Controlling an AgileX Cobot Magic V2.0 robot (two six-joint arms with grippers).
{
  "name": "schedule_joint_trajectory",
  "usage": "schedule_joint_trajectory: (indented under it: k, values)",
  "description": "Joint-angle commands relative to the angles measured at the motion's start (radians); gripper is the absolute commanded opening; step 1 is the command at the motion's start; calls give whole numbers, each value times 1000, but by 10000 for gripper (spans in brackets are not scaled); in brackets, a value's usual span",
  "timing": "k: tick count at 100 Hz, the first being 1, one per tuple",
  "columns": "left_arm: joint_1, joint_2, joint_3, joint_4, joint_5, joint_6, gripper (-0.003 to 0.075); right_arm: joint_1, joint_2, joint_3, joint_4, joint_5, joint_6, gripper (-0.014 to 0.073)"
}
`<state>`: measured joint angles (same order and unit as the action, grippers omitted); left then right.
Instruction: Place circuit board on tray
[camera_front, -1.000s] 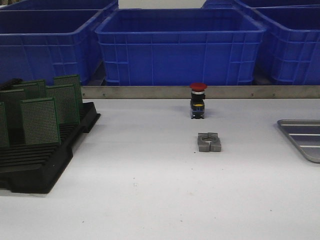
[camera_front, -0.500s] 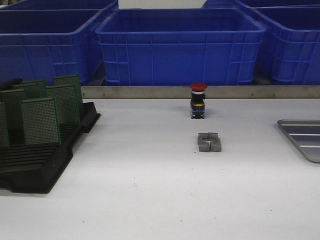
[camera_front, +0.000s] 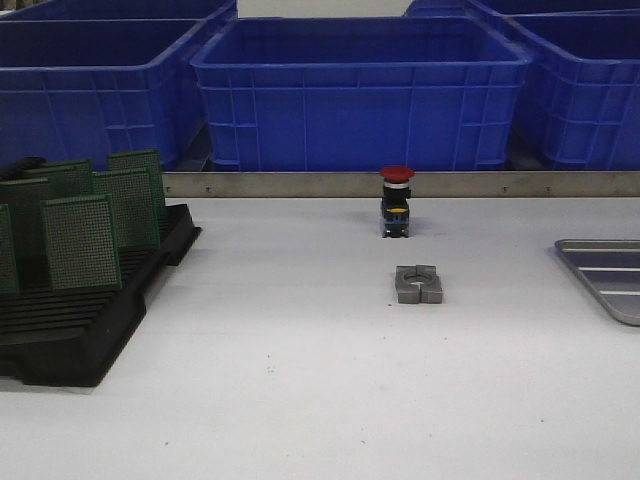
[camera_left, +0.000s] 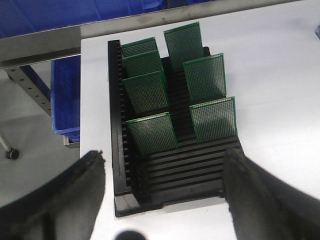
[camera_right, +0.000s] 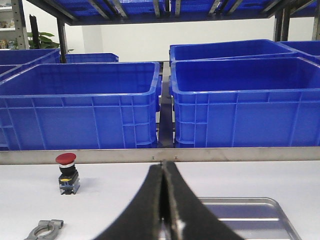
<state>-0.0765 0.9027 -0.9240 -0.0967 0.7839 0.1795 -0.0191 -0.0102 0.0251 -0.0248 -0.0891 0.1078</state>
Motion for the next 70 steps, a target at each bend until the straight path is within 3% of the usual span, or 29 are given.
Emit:
schedule_joint_trajectory:
  k: [1,40,70]
  values:
    - [2,62,-84,-59,-23,111,462,-2,-22,-13,-9,-75,-4,-69]
    - [2,459,-394,-248,262,832,463,-2,-22,-13,-9,-75,-4,-69]
    - [2,650,-480,-261,300,1078,463,-2,-22,-13,-9,-75,-4,-69]
